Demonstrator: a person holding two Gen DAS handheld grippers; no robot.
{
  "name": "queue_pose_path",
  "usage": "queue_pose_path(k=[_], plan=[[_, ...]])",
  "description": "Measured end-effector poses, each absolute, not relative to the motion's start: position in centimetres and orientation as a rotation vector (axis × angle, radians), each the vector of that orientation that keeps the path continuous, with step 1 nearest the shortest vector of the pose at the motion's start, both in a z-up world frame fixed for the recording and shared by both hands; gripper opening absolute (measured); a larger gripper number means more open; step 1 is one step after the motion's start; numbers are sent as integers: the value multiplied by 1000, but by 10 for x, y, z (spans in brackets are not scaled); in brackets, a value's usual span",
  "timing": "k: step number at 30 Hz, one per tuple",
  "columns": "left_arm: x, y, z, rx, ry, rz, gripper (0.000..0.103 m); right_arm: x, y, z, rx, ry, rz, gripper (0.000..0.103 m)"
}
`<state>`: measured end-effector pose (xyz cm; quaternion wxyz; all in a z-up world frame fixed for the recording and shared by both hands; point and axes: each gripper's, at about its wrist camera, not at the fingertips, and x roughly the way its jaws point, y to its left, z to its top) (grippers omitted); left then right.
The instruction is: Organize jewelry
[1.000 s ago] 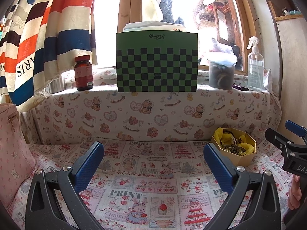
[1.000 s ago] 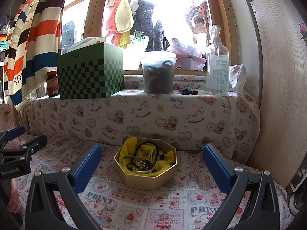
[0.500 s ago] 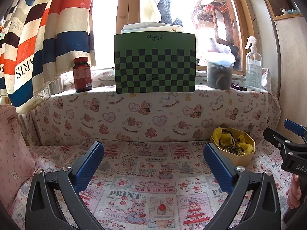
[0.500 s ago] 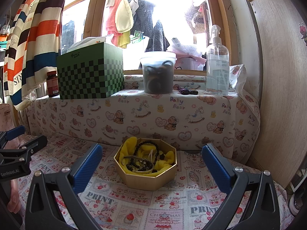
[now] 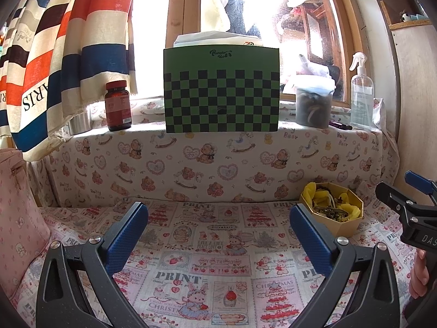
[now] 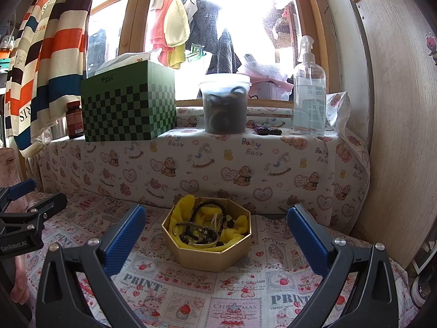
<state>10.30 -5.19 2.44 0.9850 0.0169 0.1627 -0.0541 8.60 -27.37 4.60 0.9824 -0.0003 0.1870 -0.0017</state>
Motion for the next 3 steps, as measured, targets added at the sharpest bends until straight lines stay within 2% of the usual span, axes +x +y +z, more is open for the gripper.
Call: queue_pose_path(k=[3], plan=[[104,-52,24,36,329,-112,103,86,-274,46,-1,377,-3,103]])
